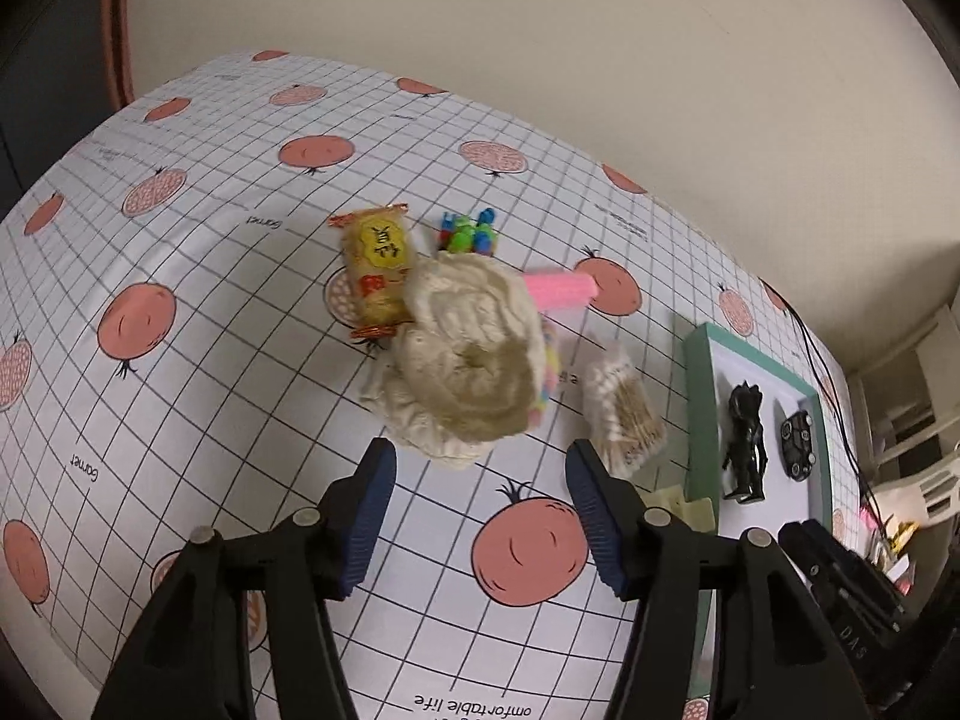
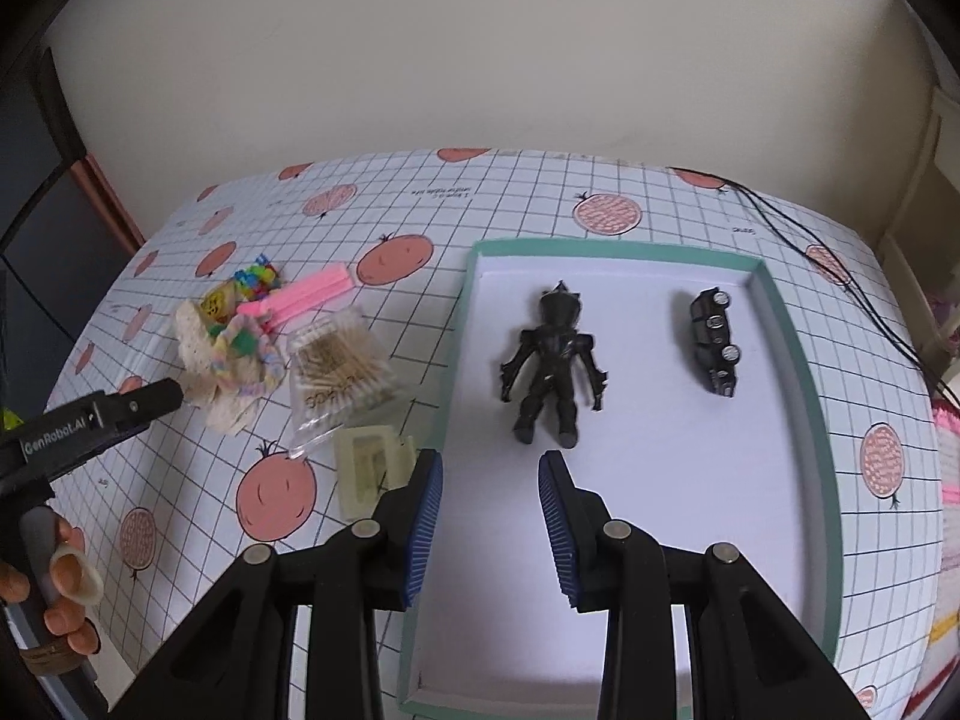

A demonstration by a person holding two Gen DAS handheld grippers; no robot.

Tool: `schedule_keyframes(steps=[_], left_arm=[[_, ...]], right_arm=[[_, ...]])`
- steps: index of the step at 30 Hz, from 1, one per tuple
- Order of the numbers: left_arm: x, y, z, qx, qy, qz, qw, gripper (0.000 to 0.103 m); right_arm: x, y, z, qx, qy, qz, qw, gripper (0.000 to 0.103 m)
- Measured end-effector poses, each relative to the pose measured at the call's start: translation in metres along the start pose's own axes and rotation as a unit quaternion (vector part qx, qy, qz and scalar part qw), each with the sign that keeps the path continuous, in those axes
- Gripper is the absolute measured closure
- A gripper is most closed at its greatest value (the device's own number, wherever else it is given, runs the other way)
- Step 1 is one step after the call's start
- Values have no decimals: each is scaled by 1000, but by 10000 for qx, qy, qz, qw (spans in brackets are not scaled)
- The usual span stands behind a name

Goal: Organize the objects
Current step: 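Move the left gripper to the lace cloth while the right gripper approaches the cream claw clip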

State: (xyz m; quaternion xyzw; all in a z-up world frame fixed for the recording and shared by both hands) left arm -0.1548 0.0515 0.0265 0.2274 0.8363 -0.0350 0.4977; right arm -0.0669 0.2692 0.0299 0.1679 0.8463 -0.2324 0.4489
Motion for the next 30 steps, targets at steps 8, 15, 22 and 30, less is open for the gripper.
schedule_keyframes(steps=[8, 15, 22, 30], left_arm=[[-1, -4, 1, -20, 56, -47, 10000, 30], [3, -8, 0, -57, 33, -115, 9999, 29], [6, -19, 0, -195, 61, -305, 9993, 15], [7, -26, -2, -338, 209, -379, 9985, 3]], right_arm=[[13, -16, 7, -101, -207, -136, 9996, 66], [22, -33, 12, -165, -280, -246, 9992, 66], [29, -43, 15, -213, -348, -378, 9985, 53], [34, -47, 16, -164, -384, -487, 9979, 31]])
Point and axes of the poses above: each gripper's, at about its wrist camera, not at the fingertips, and x roughly the way its jaws point, y to its right, z to its underside, the point moved 5 cm from there along x, roughly the way its jaws point, and after that the axes turned 14 degrees about x, right-handed, at the moved point
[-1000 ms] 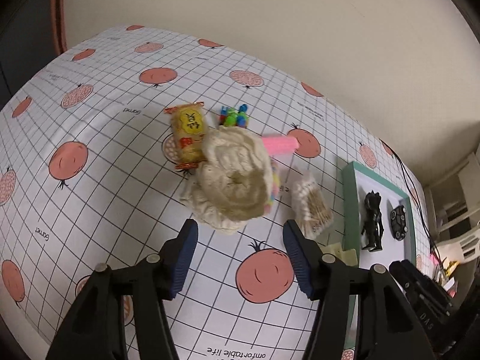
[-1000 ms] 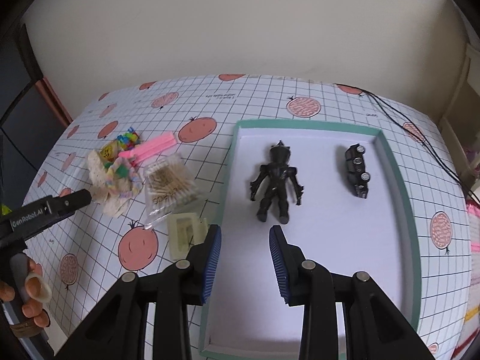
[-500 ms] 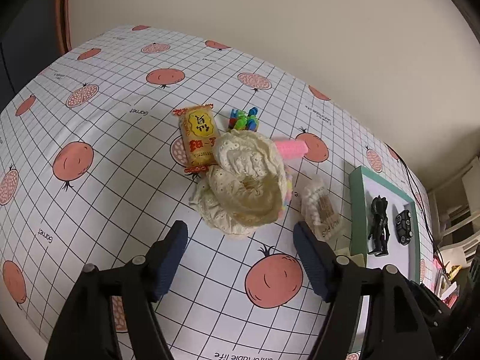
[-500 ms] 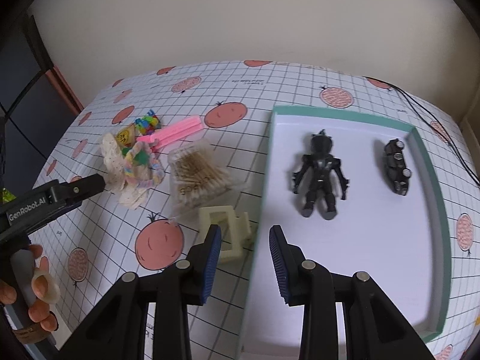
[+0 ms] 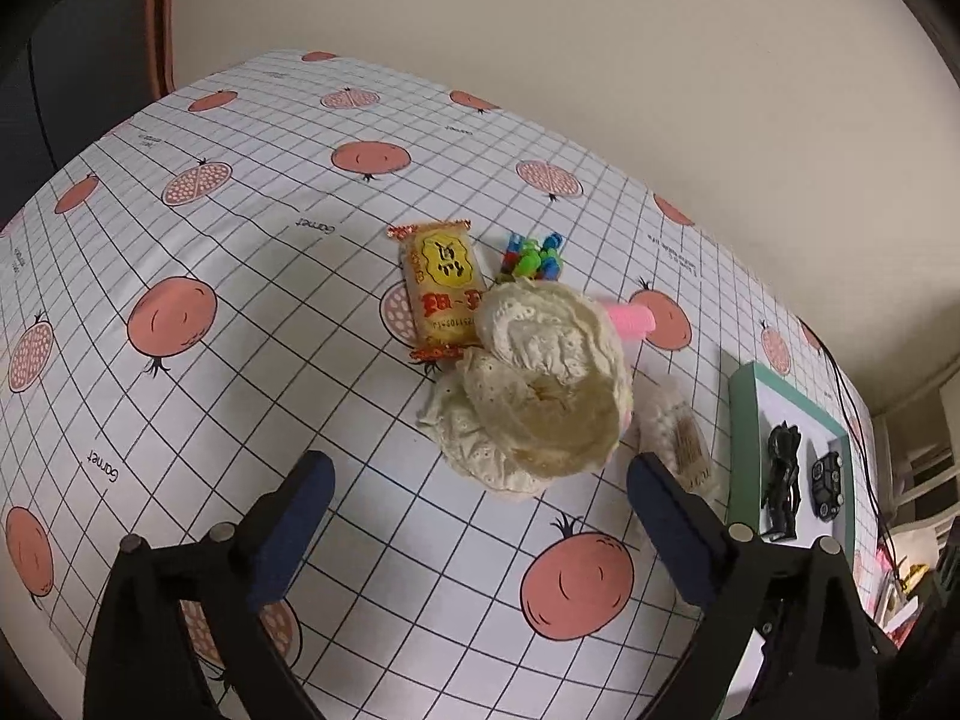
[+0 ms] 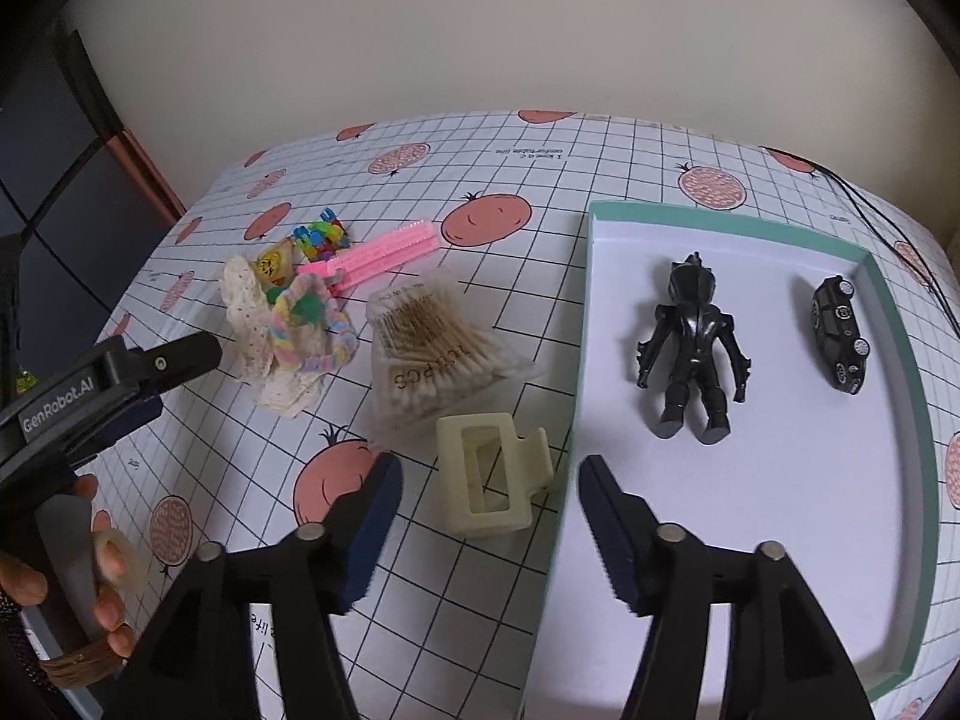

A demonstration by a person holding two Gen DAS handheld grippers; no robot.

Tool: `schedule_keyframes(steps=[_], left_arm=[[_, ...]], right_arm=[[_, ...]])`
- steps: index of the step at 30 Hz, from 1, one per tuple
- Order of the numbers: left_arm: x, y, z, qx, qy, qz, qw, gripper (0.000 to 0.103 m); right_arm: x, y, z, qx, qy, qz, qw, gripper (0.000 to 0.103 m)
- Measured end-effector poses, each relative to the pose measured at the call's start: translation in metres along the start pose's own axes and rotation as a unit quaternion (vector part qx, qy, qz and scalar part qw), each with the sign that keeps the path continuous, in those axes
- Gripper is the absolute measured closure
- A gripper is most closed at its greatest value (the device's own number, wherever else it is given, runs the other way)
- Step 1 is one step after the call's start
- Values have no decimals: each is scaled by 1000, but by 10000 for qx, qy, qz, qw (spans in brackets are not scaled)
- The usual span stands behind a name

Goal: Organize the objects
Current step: 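Move the left gripper to the lace cloth while the right gripper approaches the cream claw clip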

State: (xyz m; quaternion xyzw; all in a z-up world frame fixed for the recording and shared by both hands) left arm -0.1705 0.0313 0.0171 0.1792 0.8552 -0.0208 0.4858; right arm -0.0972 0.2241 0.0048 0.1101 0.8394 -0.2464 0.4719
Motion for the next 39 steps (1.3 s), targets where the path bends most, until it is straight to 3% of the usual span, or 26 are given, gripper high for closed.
schedule_keyframes(steps=[8, 14, 24, 35, 39], left_arm=[[-2, -8, -3, -156, 193, -150, 9996, 0], [2, -15, -5, -243, 262, -165, 9992, 0], [23, -10, -5, -303, -58, 240, 9992, 0], [29, -3, -11, -151, 27, 128, 9998, 1], [34, -3, -11, -98, -17, 76, 9999, 7]], right_arm=[[3, -5, -1, -97, 100, -47, 9999, 3], [7, -5, -4, -78, 79, -79, 9999, 3], [16, -9, -7, -117, -45, -175, 9998, 4], [28, -10, -7, -136, -196, -110, 9997, 14], [29, -7, -7, -69, -213, -121, 9997, 19]])
Point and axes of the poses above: each gripper's, at about its wrist camera, not at the fingertips, and x roughly the way its jaws point, y to its right, z to its underside, the point moved 5 cm from there along x, roughly the way its jaws point, and after that the axes turned 14 degrees about x, right-handed, at the moved point
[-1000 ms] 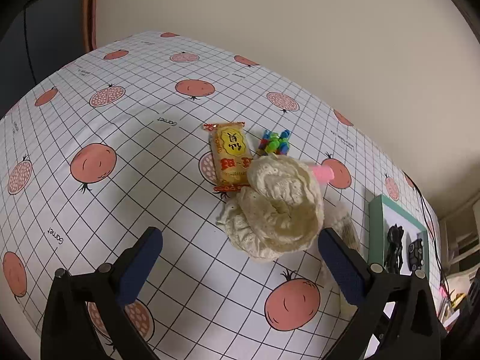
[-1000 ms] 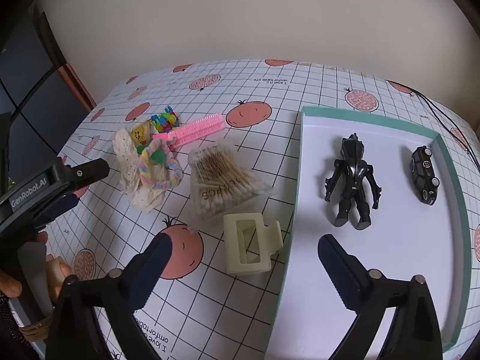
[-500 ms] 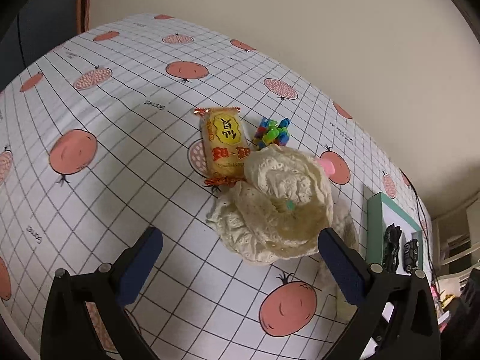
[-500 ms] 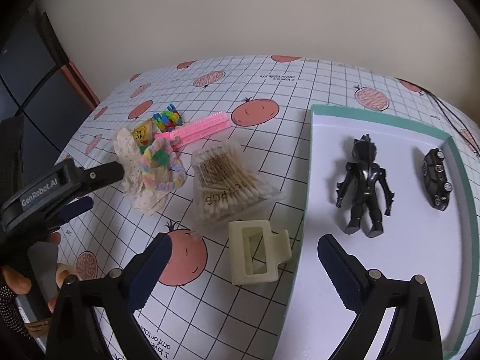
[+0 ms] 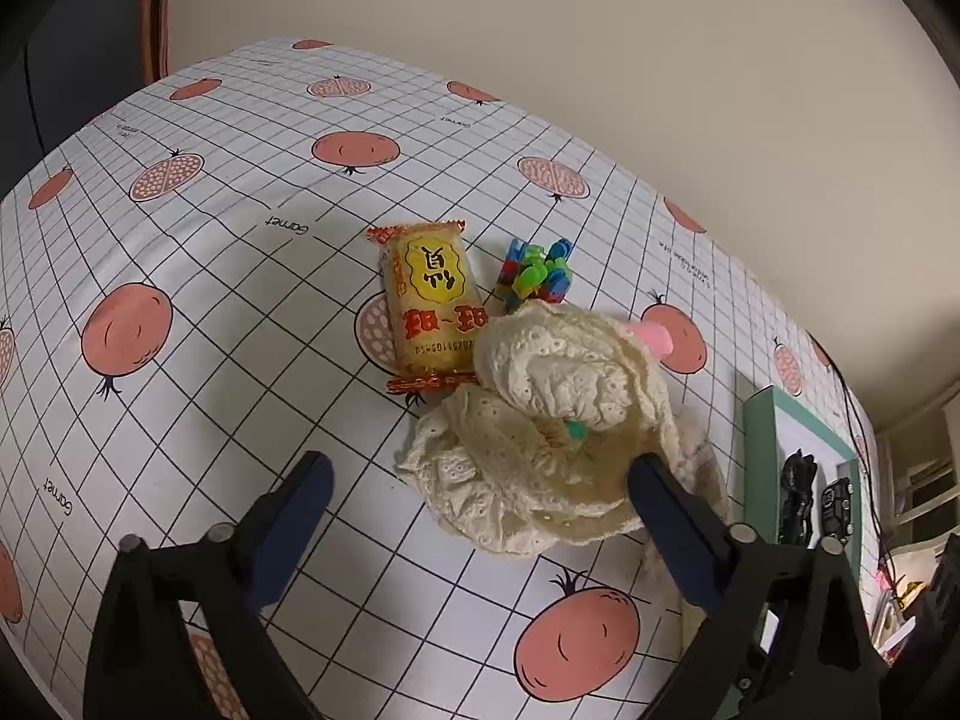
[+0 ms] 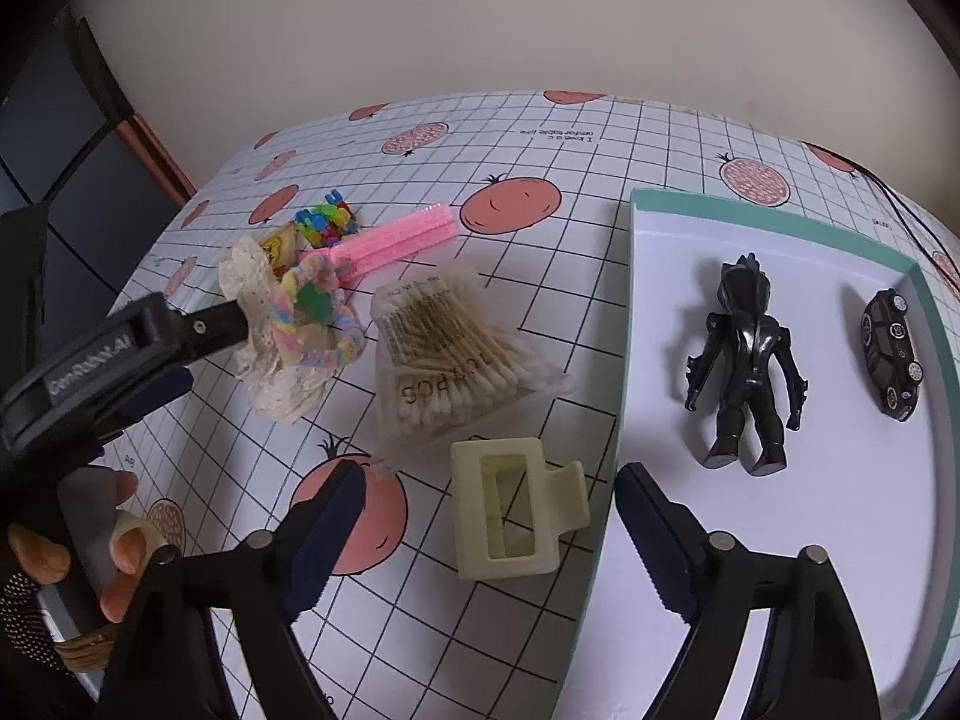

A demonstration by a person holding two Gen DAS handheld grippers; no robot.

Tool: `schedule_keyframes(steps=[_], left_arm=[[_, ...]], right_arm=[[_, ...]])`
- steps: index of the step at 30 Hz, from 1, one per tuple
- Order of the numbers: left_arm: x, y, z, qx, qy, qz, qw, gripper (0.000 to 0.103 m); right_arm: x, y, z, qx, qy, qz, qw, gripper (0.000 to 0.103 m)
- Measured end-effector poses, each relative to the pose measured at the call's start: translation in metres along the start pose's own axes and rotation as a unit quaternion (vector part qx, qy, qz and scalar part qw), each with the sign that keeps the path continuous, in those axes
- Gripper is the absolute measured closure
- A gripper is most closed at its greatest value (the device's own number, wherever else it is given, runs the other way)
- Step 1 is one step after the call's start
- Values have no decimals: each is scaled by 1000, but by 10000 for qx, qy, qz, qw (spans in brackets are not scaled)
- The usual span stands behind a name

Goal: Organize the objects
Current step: 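Move the left gripper to the lace cloth while the right gripper approaches the cream claw clip, then grasp the lace cloth with the left gripper while the right gripper grasps the claw clip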

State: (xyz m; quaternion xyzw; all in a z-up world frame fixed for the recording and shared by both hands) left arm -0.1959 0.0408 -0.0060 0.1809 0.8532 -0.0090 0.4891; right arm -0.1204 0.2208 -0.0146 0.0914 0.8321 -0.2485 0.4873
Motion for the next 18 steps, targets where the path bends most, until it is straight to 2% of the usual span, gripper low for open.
schedule_keyframes(steps=[8, 14, 18], left_arm=[[12, 1, 0, 22, -77, -55, 10000, 13], [19, 6, 1, 107, -151, -57, 9998, 24], [22, 10, 2, 195, -209, -28, 9996, 37]], right_arm=[[-2, 4, -2, 144, 15, -105, 9998, 23], [-11, 3, -7, 172, 193, -238, 9994, 26], [-11, -1, -8, 101, 184, -289, 9994, 27]])
Point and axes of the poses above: each gripper's, at about its wrist camera, not at the fingertips, and x roughly the way its jaws point, y to its right, z to its underside, the point moved 5 cm from there along x, roughly the way its jaws point, and after that the axes turned 14 degrees about x, right-handed, at the moved point
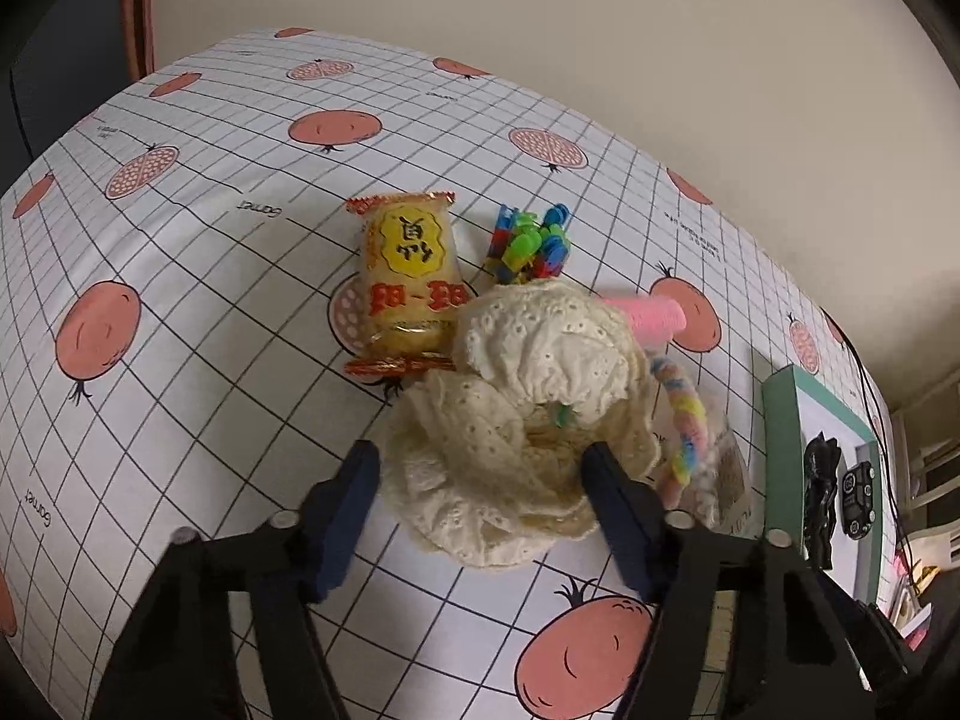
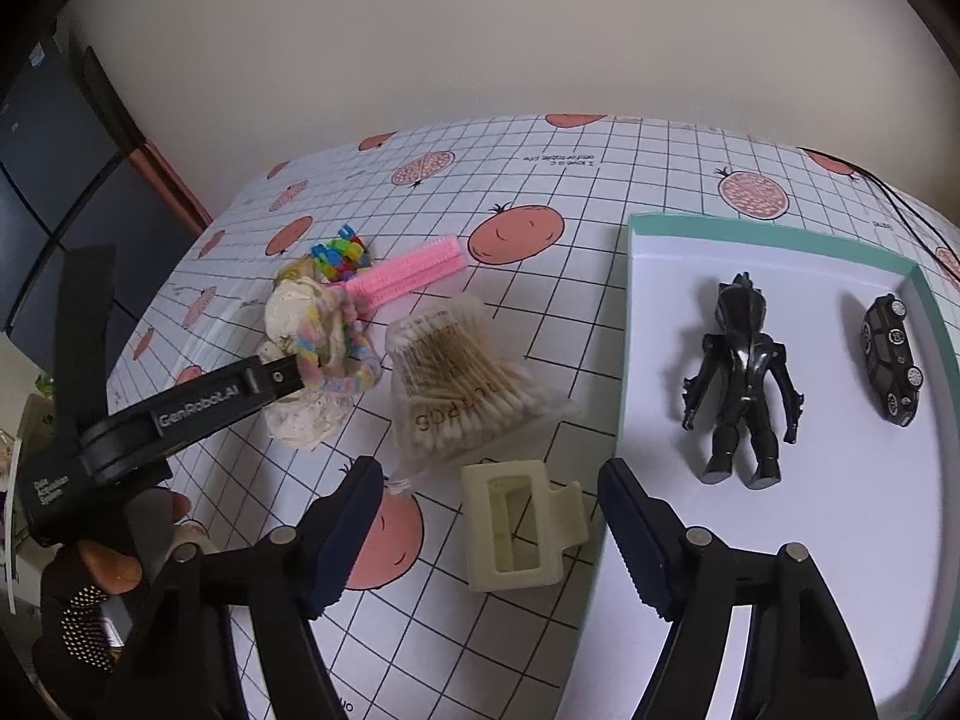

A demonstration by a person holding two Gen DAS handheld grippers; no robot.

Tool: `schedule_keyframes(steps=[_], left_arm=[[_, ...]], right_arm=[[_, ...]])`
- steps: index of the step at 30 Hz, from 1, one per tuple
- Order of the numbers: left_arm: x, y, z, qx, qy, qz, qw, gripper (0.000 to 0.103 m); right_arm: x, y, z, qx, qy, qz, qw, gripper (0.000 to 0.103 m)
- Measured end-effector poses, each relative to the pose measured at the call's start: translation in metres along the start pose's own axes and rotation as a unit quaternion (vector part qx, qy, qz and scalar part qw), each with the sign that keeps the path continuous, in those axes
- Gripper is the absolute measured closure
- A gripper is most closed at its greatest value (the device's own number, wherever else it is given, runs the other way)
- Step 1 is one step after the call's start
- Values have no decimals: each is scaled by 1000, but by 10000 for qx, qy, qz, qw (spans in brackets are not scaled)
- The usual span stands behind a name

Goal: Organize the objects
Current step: 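Grasp the lace cloth with the left gripper while the right gripper grasps the claw clip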

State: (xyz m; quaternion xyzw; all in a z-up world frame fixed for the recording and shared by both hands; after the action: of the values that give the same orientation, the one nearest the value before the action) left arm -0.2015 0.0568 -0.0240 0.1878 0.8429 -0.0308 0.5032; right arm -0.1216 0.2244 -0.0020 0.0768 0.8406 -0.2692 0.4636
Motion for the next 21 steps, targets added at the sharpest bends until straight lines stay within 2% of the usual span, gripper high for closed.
schedule_keyframes(steps=[2, 4, 10, 16, 21], left_arm=[[1, 1, 1, 65, -41, -48, 10000, 42], [1, 1, 1, 130, -60, -112, 9998, 51], [2, 1, 3, 260, -177, -263, 9992, 69], [-7, -5, 8, 320, -248, -527, 9978, 77], [-12, -18, 12, 255, -345, -749, 9963, 79]], right_arm=[[0, -1, 1, -33, -7, -12, 10000, 28], [0, -1, 2, -27, -19, -45, 10000, 28], [2, 0, 5, -65, -99, -20, 9999, 30], [10, -2, 8, -160, -193, 135, 9996, 32], [17, -5, 13, -320, -291, 281, 9987, 37]])
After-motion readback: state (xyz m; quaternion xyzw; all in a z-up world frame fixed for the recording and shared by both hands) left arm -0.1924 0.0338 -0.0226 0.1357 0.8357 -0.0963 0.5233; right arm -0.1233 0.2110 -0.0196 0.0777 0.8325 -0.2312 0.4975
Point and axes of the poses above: each gripper's, at about its wrist camera, not at the fingertips, and x roughly the way its jaws point, y to its right, z to its underside, the point moved 5 cm from there along x, roughly the way its jaws point, and after that the axes turned 14 degrees about x, right-handed, at the moved point
